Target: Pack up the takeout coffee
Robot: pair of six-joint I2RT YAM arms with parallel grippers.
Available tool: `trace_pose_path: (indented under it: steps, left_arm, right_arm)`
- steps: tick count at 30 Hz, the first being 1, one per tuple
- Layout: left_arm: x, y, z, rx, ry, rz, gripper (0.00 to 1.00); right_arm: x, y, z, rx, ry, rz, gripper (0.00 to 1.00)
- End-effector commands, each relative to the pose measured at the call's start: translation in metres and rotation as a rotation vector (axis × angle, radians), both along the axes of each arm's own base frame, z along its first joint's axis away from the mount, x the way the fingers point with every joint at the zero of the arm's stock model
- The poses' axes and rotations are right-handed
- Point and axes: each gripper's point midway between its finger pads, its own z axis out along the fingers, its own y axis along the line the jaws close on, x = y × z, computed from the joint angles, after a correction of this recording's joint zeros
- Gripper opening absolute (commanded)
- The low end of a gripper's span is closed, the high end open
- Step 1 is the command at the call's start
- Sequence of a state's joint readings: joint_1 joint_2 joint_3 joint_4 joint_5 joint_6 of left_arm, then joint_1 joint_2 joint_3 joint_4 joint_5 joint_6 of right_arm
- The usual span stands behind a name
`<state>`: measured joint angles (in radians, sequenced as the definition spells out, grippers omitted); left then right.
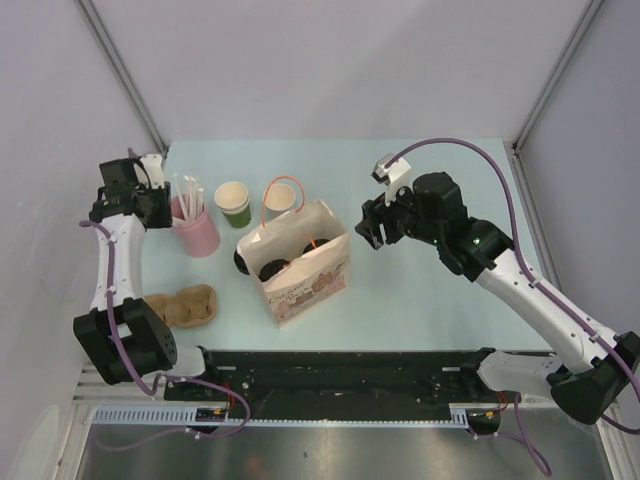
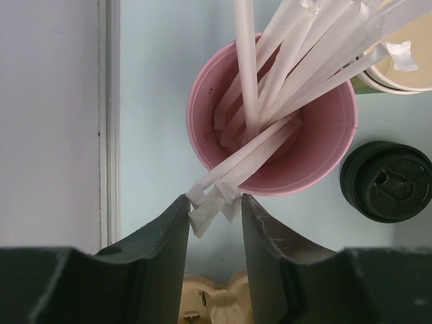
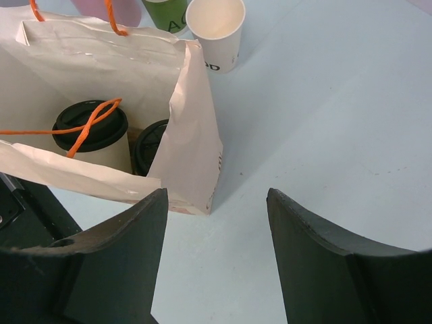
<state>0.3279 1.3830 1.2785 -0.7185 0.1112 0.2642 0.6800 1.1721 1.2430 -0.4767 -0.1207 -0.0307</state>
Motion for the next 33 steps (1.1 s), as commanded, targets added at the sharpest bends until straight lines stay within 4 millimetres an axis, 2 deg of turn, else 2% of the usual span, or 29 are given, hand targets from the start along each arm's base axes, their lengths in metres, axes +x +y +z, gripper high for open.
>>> trace_pose_path:
  steps: [1, 4, 7, 9, 10, 12, 18, 20, 21, 22, 25, 26, 28, 29, 30, 33]
  left_arm:
    - [0.012, 0.001, 0.019, 0.01, -0.065, -0.021, 0.4]
    - [0.013, 0.006, 0.022, 0.031, -0.069, -0.014, 0.3]
    - [0.012, 0.005, 0.03, 0.038, -0.089, -0.015, 0.3]
    - [0.009, 0.002, 0.038, 0.04, -0.114, -0.024, 0.33]
    - [0.008, 0.001, 0.041, 0.044, -0.122, -0.028, 0.42]
    - [0.005, 0.001, 0.045, 0.051, -0.133, -0.031, 0.5]
    - [0.004, 0.004, 0.056, 0.078, -0.152, -0.022, 0.51]
    - [0.01, 0.002, 0.058, 0.07, -0.156, -0.034, 0.54]
    - [0.016, 0.002, 0.068, 0.08, -0.178, -0.044, 0.56]
    - [0.024, -0.002, 0.065, 0.079, -0.168, -0.062, 0.56]
    - [0.04, -0.012, 0.074, 0.078, -0.185, -0.1, 0.57]
    - [0.047, -0.011, 0.065, 0.069, -0.162, -0.101, 0.57]
    - [0.058, -0.014, 0.066, 0.064, -0.165, -0.105, 0.53]
    - [0.064, -0.012, 0.055, 0.055, -0.137, -0.099, 0.53]
    - [0.068, -0.012, 0.058, 0.055, -0.141, -0.099, 0.52]
    - [0.083, -0.01, 0.047, 0.064, -0.114, -0.093, 0.51]
  right_arm:
    - [0.0, -0.001, 0.017, 0.032, -0.054, 0.007, 0.65]
    - [0.0, -0.001, 0.017, 0.034, -0.052, 0.008, 0.65]
    - [0.0, 0.0, 0.016, 0.035, -0.047, 0.013, 0.65]
    - [0.0, 0.0, 0.016, 0.037, -0.046, 0.014, 0.65]
    - [0.0, 0.001, 0.016, 0.037, -0.048, 0.016, 0.65]
    - [0.0, 0.001, 0.017, 0.04, -0.049, 0.019, 0.65]
    - [-0.001, 0.002, 0.019, 0.046, -0.051, 0.02, 0.65]
    - [-0.001, 0.002, 0.018, 0.044, -0.05, 0.021, 0.65]
    - [0.0, 0.002, 0.018, 0.043, -0.05, 0.019, 0.65]
    - [0.0, 0.002, 0.018, 0.043, -0.05, 0.019, 0.65]
    - [0.001, 0.003, 0.015, 0.039, -0.041, 0.018, 0.65]
    - [0.001, 0.003, 0.014, 0.038, -0.038, 0.018, 0.65]
    - [0.001, 0.003, 0.014, 0.041, -0.037, 0.019, 0.65]
    - [0.0, 0.004, 0.014, 0.042, -0.036, 0.021, 0.65]
    - [0.0, 0.003, 0.014, 0.042, -0.034, 0.019, 0.65]
    - [0.001, 0.003, 0.015, 0.045, -0.037, 0.016, 0.65]
